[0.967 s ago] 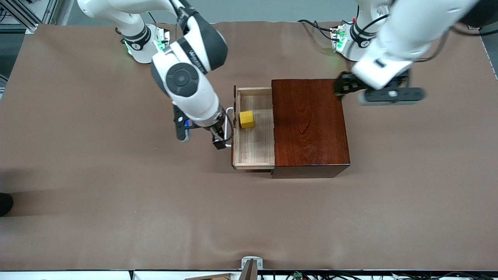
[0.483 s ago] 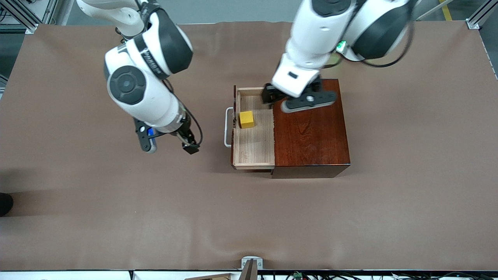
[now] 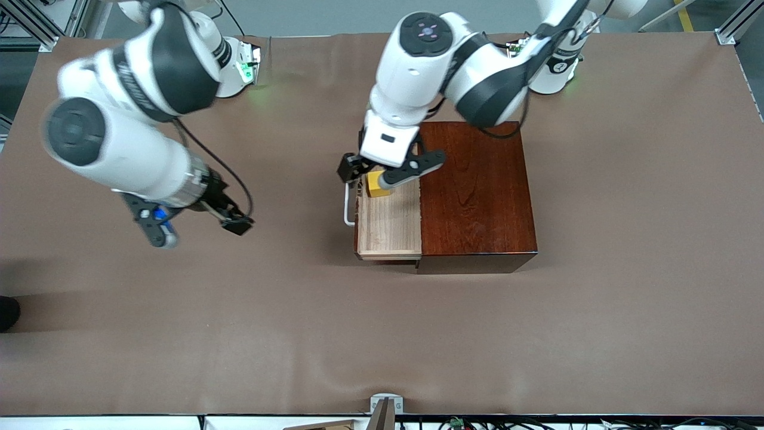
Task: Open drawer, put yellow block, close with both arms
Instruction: 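Raise the right gripper away while the left gripper reaches the drawer, then push the drawer shut with the left gripper while the right gripper retracts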
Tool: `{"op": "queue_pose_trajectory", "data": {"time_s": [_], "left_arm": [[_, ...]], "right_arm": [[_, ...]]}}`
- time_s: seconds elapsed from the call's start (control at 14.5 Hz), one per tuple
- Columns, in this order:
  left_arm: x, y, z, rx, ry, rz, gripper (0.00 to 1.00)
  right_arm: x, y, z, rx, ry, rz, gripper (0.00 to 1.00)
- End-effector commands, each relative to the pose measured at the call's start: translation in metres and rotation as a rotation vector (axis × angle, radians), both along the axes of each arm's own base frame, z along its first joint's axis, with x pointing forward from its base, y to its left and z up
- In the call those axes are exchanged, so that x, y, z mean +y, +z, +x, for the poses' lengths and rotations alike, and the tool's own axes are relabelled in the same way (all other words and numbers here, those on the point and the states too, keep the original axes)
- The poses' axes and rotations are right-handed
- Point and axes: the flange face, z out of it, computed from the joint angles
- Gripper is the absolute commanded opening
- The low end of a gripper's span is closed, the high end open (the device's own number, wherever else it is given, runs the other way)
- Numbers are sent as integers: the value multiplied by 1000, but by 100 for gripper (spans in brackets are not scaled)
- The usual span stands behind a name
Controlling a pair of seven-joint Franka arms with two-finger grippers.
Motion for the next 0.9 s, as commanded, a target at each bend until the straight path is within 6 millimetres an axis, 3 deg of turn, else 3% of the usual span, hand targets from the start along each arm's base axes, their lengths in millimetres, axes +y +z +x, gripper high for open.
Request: {"op": "queue_pose_trajectory", "data": {"time_s": [0.0,0.28,0.41,0.83], "left_arm": [[-45,-28,-5,-51,95,-11,100],[-96,-84,-34,-166,162,27,100],[-106,-118,-38,-164,164,35,100],[-130,-174,-57,-158,265,9,100]], "right_arm": [[-31,21,-5,1,81,26,100],[-68,32,-10,14,262,54,100],[-85,44,-11,0,318,69,100],[-111,60,-20,-12,637,7,100]]}}
